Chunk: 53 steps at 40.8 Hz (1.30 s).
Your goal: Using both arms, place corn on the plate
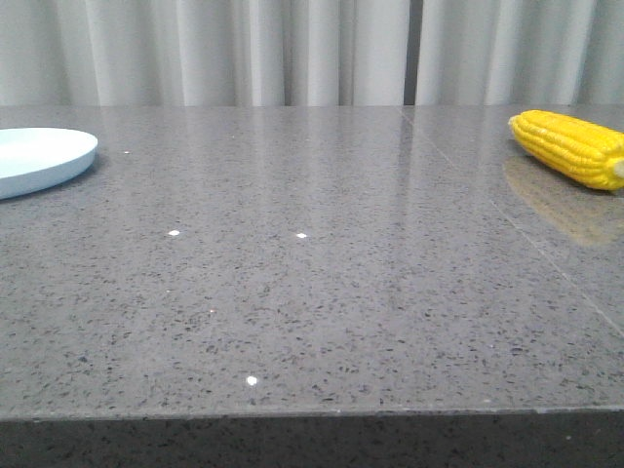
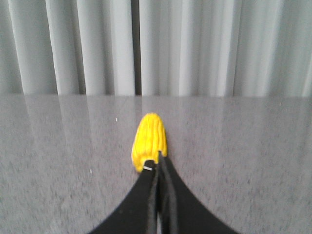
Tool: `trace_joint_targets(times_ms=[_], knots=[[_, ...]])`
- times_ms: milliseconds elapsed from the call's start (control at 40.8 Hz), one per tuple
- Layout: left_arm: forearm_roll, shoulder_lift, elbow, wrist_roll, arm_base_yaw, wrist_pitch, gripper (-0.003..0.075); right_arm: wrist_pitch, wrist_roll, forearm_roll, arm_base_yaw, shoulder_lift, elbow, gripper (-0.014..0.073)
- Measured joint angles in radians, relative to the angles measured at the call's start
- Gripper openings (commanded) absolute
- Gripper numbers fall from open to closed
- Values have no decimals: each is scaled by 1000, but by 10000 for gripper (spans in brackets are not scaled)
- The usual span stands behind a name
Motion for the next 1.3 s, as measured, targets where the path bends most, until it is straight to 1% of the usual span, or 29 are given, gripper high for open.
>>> trace_joint_targets(times_ms=[122,220,367,465,563,686,832,1102,1151,1200,1224,1249,1298], knots=[[-13,2,-141,0,0,65,-20,99,0,0,0,3,-136,-67],[-13,42,-270,0,0,142,-20,174,0,0,0,57,-251,-67],[-13,171,-450,0,0,310,-20,275,0,0,0,182,-412,-67],[-13,260,-530,0,0,407,-20,332,0,0,0,269,-493,-67],[-13,329,-560,0,0,455,-20,370,0,0,0,349,-533,-67],[-13,387,-562,0,0,483,-20,400,0,0,0,441,-536,-67],[-13,422,-562,0,0,528,-20,413,0,0,0,533,-536,-67],[-19,448,-562,0,0,553,-16,426,0,0,0,651,-536,-55],[-21,448,-562,0,0,555,8,428,0,0,0,663,-536,-8],[-21,448,-562,0,0,554,66,428,0,-8,0,673,-536,64],[-21,448,-562,0,0,554,115,428,0,-10,0,673,-536,100],[-21,448,-562,0,0,554,160,428,0,-15,0,673,-536,155],[-21,449,-562,0,0,554,302,428,0,-24,0,673,-536,258]])
